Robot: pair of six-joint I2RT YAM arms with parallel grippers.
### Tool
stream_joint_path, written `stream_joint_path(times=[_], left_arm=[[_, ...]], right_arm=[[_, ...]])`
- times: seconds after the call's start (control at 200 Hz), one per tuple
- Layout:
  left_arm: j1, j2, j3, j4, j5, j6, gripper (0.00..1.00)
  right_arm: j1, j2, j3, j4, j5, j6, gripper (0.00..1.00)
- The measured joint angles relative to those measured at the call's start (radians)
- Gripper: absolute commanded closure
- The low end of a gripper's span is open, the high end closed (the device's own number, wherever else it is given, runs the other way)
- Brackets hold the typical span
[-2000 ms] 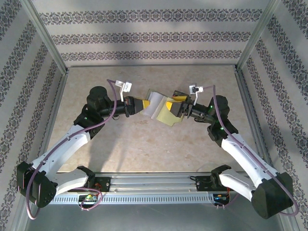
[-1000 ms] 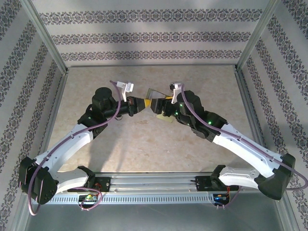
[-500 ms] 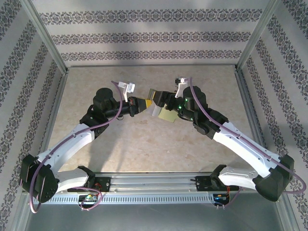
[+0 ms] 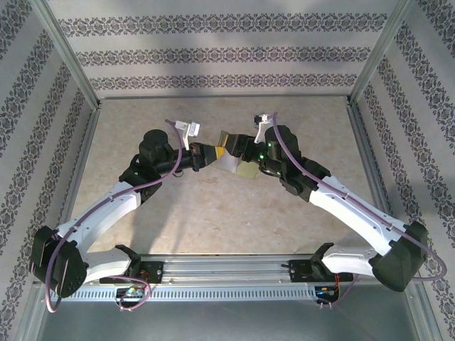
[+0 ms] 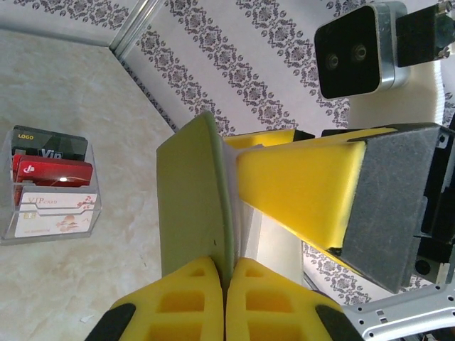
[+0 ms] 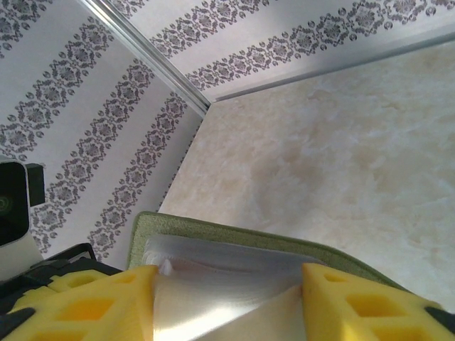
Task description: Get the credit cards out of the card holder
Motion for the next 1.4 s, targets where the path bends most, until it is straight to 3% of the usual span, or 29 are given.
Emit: stream_joint_path(times=[0.17,0.42,0.7,1.004,1.404], left_arm=[[0.0,-0.007,0.0,-0.001,-0.008,0.001,1.0],[-0.006,-0.017,-0.002,0.002,-0.006,0.0,1.0],[-0.007,-0.028,-0.015,0.01,-0.007,-0.001,1.0],[-0.004,-0.066,-0.026,0.022,-0.007,-0.004,1.0],[0.003,-0.067,-0.032,0.033,-0.007,-0.008,1.0]], right_arm=[[-0.007,-0.021,-0.019,0.004,-0.005,0.011,0.7],[-0.025,-0.083,-0.072,0.02,-0.005,0.014,0.72],[-0.033,-0.124,-0.087,0.011,-0.005,0.003,0.51],[-0.033,-0.209,-0.093,-0.104,0.053,-0.061,0.43],[-0.032,-0.278,0.003,-0.322,0.121,-0.162,0.42]])
